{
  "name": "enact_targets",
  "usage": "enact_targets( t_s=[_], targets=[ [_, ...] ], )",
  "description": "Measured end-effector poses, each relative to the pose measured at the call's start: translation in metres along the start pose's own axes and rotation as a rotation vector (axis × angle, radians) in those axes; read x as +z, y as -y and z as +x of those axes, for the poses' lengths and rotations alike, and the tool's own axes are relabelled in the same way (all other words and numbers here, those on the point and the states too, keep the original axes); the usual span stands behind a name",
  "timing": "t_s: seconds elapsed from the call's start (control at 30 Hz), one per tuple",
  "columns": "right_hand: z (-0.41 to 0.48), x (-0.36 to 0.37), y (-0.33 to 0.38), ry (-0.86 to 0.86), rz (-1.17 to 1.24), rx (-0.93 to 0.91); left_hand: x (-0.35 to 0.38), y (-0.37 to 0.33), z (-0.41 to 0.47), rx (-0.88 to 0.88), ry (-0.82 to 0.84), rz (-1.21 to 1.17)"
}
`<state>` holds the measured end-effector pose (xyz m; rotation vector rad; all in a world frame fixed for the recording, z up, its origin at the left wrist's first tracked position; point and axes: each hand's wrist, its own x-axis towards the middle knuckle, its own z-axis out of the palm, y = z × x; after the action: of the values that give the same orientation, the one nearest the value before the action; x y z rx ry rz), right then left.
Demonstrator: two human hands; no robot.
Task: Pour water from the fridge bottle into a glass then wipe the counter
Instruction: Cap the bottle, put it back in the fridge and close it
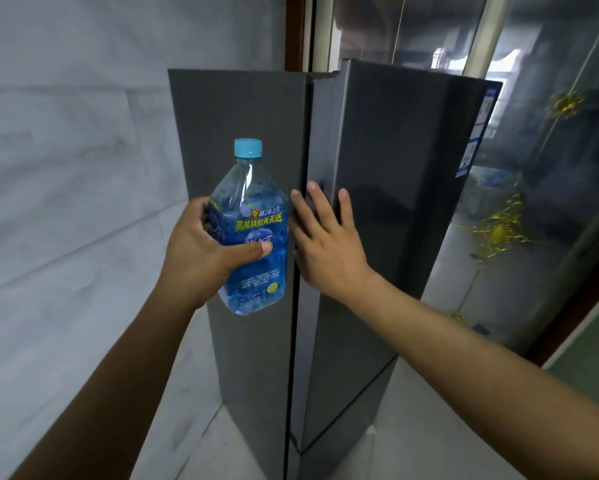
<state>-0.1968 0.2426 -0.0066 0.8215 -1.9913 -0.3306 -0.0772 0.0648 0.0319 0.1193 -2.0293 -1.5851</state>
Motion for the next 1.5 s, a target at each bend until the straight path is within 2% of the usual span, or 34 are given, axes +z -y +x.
enact_targets(
  t_s=[0.13,0.43,0.57,0.73,1.0,1.1,1.23,1.3,1.4,1.5],
  targets=[
    [-0.004,0.003,-0.001,-0.051,-0.063,0.021,0.002,0.011,0.001,-0.035,0.022,-0.039],
    [-0.024,0.008,-0.013,-0.197,0.104,0.084,0.0,0.021,-0.008,-0.082,0.08,-0.076],
    [-0.028,0.011,-0.013,-0.207,0.129,0.098,-0.005,0.022,-0.011,-0.086,0.109,-0.064],
    [-0.067,0.002,-0.028,-0.297,0.191,0.115,-0.004,0.022,-0.015,-0.071,0.139,-0.063],
    [-0.135,-0.035,-0.064,-0.25,0.059,0.146,0.024,0.01,-0.026,-0.03,0.241,-0.105],
    [-0.172,-0.052,-0.074,-0.249,-0.009,0.265,0.034,0.01,-0.029,-0.016,0.288,-0.132],
    [-0.194,-0.087,-0.062,-0.313,0.015,0.594,0.052,0.014,-0.031,-0.008,0.357,-0.172],
    [-0.183,-0.102,-0.06,-0.363,0.072,0.6,0.063,0.014,-0.032,-0.006,0.383,-0.182],
    [-0.148,-0.113,-0.083,-0.262,0.148,0.516,0.081,0.01,-0.036,-0.003,0.433,-0.189],
    [-0.106,-0.112,-0.118,0.096,0.086,0.654,0.101,0.009,-0.038,-0.017,0.462,-0.194]
  ],
)
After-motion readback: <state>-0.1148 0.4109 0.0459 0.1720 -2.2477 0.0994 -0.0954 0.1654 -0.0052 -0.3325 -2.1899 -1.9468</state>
